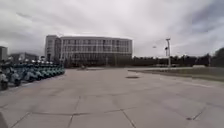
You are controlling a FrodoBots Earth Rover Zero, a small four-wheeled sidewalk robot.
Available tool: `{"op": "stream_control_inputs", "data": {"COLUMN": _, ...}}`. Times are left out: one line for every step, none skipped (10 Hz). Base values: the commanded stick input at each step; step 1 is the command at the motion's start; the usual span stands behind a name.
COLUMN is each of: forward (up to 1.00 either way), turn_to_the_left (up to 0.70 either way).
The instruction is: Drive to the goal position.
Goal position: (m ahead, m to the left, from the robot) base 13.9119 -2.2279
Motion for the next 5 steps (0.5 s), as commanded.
{"op": "stream_control_inputs", "data": {"forward": 1.0, "turn_to_the_left": 0.0}}
{"op": "stream_control_inputs", "data": {"forward": 1.0, "turn_to_the_left": 0.0}}
{"op": "stream_control_inputs", "data": {"forward": 1.0, "turn_to_the_left": 0.0}}
{"op": "stream_control_inputs", "data": {"forward": 1.0, "turn_to_the_left": 0.0}}
{"op": "stream_control_inputs", "data": {"forward": 1.0, "turn_to_the_left": 0.0}}
